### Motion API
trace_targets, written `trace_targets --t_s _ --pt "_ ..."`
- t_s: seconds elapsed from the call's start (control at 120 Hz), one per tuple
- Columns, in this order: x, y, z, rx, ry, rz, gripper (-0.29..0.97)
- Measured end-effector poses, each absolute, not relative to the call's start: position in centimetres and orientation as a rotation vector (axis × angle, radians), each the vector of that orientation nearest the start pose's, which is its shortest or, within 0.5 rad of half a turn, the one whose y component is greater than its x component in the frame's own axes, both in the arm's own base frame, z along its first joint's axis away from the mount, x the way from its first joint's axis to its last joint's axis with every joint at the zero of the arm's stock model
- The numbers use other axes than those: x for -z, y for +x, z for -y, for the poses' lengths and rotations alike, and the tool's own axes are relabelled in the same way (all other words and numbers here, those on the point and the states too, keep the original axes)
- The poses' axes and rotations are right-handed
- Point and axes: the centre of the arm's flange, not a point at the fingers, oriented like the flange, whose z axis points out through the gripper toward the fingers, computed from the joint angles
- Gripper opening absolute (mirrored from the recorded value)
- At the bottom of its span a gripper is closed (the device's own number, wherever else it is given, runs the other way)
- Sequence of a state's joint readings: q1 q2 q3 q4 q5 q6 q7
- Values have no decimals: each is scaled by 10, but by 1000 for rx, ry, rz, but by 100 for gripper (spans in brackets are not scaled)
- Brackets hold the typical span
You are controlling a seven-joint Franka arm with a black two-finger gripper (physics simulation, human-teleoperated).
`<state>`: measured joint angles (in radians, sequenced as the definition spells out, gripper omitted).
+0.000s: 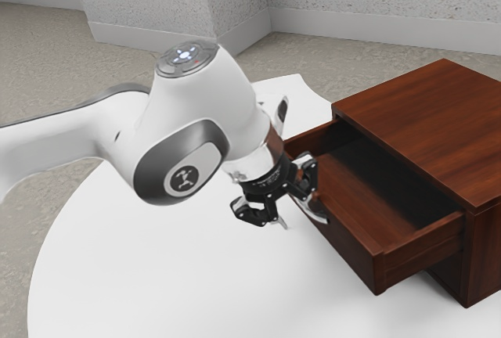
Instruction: Pull the drawer handle with one arm to open the drawer
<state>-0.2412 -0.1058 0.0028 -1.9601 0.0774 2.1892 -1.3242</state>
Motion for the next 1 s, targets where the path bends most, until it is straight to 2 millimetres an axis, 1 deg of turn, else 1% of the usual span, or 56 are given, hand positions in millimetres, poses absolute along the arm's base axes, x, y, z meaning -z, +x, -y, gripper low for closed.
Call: trace_targets --t_s 0.083,0.325,0.508,0.6,0.792,1.0 --pt "-554 541 127 481 -2842 1648 20" --pt "-556 534 122 499 -2840 1650 20" --pt "-557 534 121 508 -2839 1653 20" --pt "-554 533 120 503 -2836 1654 20" --pt "-552 528 117 504 -2834 1660 20" --pt "-559 526 119 534 -2842 1647 20"
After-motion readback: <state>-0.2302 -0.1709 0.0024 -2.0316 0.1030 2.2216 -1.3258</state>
